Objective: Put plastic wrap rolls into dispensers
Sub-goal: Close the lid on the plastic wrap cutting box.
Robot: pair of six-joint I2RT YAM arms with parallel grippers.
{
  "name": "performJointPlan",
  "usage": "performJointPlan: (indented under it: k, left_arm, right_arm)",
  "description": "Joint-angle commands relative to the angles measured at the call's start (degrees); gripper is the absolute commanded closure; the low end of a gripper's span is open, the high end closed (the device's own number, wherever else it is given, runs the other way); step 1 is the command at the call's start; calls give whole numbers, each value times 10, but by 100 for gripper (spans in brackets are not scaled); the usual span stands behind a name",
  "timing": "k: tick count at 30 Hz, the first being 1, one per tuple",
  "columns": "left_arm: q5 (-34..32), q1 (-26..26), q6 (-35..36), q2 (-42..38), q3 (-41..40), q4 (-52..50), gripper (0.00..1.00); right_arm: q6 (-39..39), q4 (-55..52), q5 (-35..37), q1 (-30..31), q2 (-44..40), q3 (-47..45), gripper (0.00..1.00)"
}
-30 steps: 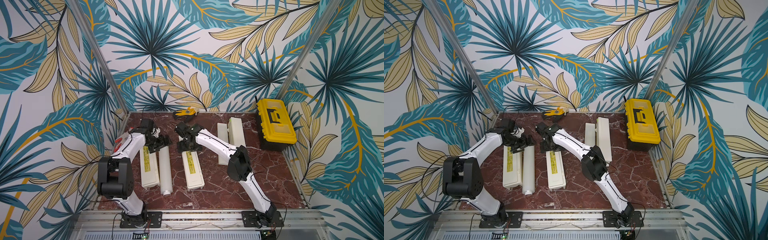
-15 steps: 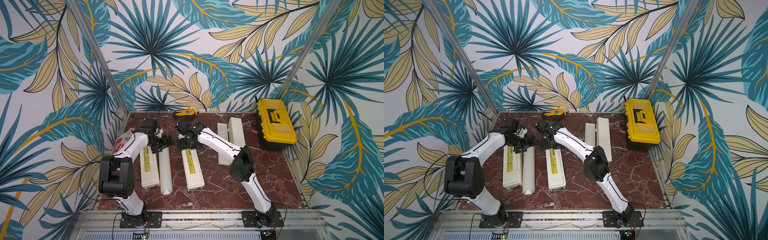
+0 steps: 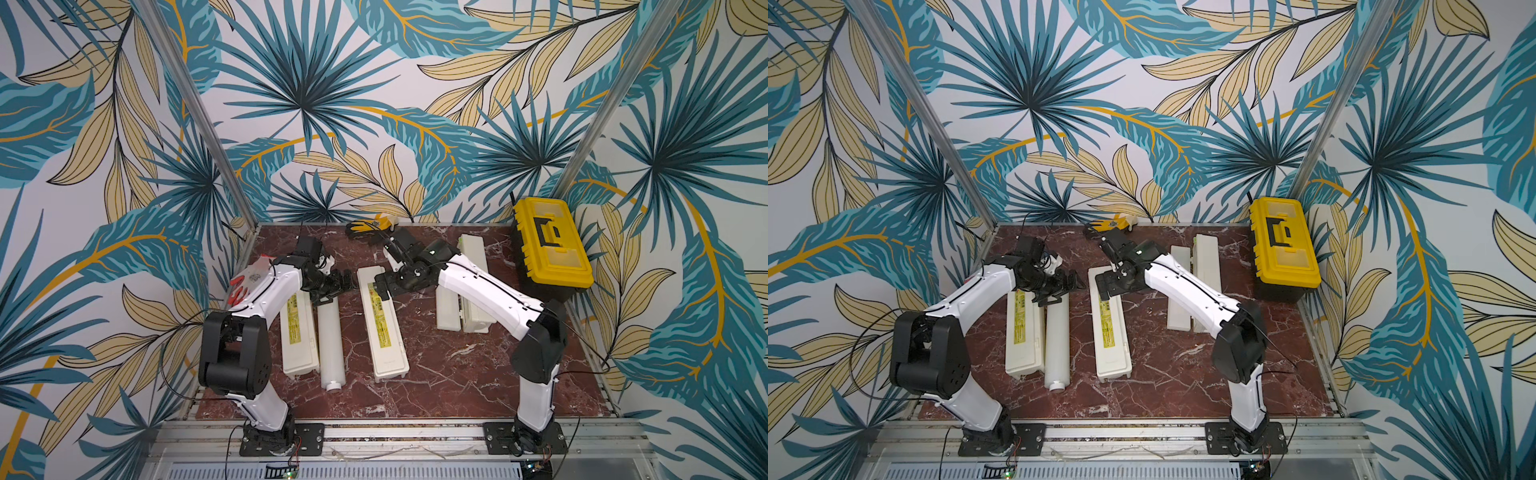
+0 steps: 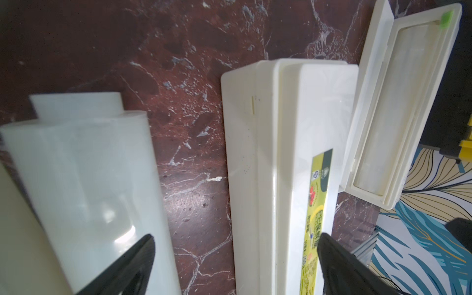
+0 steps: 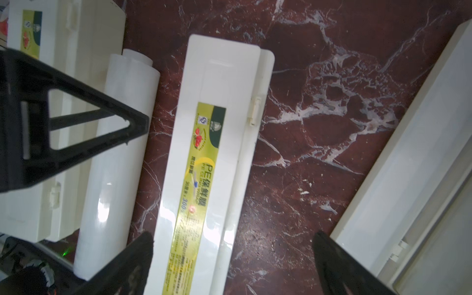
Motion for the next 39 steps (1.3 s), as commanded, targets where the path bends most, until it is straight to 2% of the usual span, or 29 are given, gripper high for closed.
performJointPlan:
  k: [1,7,13,18,23,31,39]
  left_arm:
    - [8,-14,-14,-28,-16,0,0]
    - [6,-31,-39,-51,-46,-1,0]
    - [-8,-55,-63,-75,-79,0,0]
    - [-19,-72,-82,-96,-100,-1,0]
    - [-29,-89,-101,-108,-123,-1,0]
    - [-40,-121,-130,-123,-148,11,0]
    - [-41,-147,-151,-104,-161,36,1]
  right_arm:
    - [-44,80,-129,-28,-40,-103,4]
    - [-46,183,-306,-59,-94,-253,8]
    - [-36,259,-395,-59,-95,-334,12]
    - [-22,313,-406,-59,-77,-367,16]
    - [-14,318,-366,-60,-42,-355,24]
    - [11,333,-343,-69,-14,-361,31]
    - [42,357,-338,-68,5,-373,32]
